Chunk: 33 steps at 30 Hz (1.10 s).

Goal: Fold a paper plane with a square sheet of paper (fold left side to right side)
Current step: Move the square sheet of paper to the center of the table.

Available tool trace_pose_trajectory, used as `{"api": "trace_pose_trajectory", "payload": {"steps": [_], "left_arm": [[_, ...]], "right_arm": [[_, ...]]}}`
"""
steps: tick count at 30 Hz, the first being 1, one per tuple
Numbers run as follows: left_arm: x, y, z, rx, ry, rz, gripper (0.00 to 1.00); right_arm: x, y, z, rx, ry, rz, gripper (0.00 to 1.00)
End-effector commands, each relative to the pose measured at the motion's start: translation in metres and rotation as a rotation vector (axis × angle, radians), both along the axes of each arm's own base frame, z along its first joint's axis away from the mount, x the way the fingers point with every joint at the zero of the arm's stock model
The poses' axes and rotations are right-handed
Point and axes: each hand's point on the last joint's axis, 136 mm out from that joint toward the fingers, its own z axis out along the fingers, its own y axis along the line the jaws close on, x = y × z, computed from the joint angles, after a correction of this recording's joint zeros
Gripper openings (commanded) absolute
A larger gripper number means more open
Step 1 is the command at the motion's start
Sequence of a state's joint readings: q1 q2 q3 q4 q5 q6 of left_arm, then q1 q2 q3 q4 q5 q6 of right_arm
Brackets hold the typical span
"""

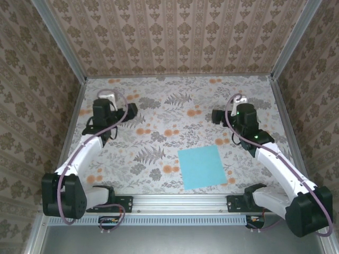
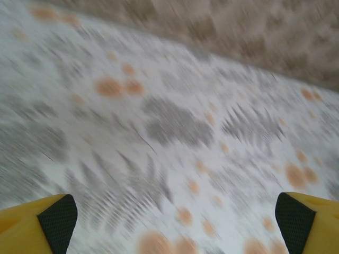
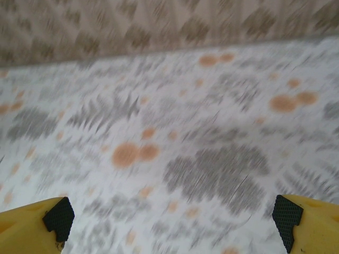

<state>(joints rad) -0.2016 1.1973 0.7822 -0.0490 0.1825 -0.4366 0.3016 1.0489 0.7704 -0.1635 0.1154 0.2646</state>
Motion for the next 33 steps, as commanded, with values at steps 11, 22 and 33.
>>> {"api": "trace_pose_trajectory", "payload": {"steps": [11,22,33], "left_arm": [[-0.082,-0.03,-0.041,-0.21,0.118,0.005,1.0],[-0.081,-0.03,-0.033,-0.172,0.097,-0.007,1.0],[-0.08,-0.022,-0.028,-0.118,0.088,0.019,1.0]], "right_arm": [[-0.138,0.079,-0.113,-0.14,0.59,0.245,1.0],[-0.13,0.119,-0.177,-0.389,0.78,0.342,1.0],[-0.108,0.133,-0.215,-0.338,0.85,0.325,0.97]]}}
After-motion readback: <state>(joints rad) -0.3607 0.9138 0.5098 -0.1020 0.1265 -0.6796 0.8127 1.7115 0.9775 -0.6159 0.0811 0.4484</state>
